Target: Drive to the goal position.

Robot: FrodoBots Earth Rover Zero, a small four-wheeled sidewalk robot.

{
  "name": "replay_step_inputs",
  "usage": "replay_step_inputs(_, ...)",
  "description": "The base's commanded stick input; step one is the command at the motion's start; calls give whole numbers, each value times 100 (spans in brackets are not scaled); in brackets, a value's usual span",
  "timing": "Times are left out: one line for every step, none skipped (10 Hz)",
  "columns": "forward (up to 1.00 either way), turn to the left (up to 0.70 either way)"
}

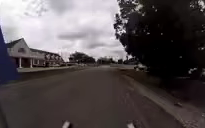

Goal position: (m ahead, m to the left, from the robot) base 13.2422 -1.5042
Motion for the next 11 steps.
replay_step_inputs(60, 0)
replay_step_inputs(60, 0)
replay_step_inputs(60, 0)
replay_step_inputs(60, 0)
replay_step_inputs(60, 0)
replay_step_inputs(60, 0)
replay_step_inputs(60, 0)
replay_step_inputs(60, 0)
replay_step_inputs(60, 0)
replay_step_inputs(60, 0)
replay_step_inputs(60, 0)
